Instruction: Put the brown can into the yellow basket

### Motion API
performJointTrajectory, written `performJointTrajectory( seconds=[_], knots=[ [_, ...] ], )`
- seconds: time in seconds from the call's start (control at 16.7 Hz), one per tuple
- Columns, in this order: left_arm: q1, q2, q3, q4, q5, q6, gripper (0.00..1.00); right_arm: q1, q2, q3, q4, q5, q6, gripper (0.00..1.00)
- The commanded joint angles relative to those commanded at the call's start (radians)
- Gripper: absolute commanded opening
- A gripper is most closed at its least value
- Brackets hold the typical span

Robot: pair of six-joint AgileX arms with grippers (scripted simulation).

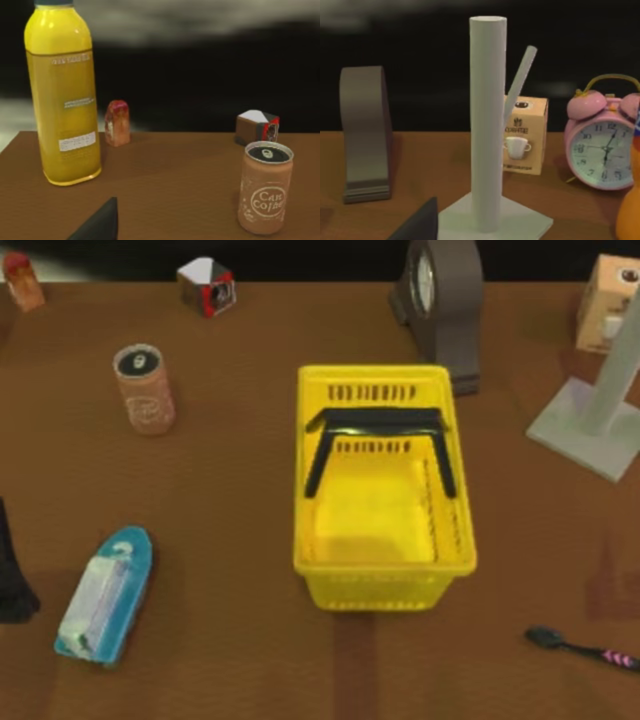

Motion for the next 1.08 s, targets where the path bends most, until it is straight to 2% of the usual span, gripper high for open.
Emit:
performJointTrajectory(
  seconds=[0.3, 0.54, 0.78, 1.08],
  knots=[
    [-0.007, 0.054, 0.037, -0.034, 0.007, 0.013, 1.0, 0.0, 0.0, 0.0, 0.0, 0.0, 0.0, 1.0],
    [-0.025, 0.258, 0.188, -0.161, 0.024, 0.064, 1.0, 0.0, 0.0, 0.0, 0.0, 0.0, 0.0, 1.0],
    [-0.046, 0.562, 0.448, -0.345, 0.043, 0.142, 1.0, 0.0, 0.0, 0.0, 0.0, 0.0, 0.0, 1.0],
    [-0.074, 1.009, 0.898, -0.608, 0.065, 0.263, 1.0, 0.0, 0.0, 0.0, 0.0, 0.0, 0.0, 1.0]
  ],
)
